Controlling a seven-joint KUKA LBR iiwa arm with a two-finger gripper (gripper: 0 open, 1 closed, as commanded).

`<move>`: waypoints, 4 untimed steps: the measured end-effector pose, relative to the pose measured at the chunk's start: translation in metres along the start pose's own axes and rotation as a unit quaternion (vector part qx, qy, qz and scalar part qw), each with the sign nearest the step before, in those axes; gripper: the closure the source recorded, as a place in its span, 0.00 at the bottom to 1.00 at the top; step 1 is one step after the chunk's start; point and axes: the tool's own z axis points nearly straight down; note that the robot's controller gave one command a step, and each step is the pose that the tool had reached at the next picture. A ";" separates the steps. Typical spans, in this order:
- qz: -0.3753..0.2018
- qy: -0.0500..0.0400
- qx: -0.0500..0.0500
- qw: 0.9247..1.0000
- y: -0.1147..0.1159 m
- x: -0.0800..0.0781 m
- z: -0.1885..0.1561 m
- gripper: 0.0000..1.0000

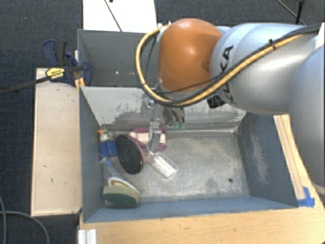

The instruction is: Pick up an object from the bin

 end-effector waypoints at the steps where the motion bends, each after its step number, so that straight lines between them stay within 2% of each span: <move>1: 0.003 0.007 0.001 1.000 0.037 0.060 0.097 0.00; 2: -0.020 -0.003 -0.001 1.000 0.008 0.026 0.143 0.00; 3: -0.019 -0.006 -0.001 1.000 0.008 0.025 0.138 1.00; 4: -0.014 -0.002 0.000 1.000 0.008 0.024 0.004 1.00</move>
Offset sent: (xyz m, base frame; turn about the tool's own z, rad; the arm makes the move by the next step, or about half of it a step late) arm -0.0572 0.0335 -0.0930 0.0116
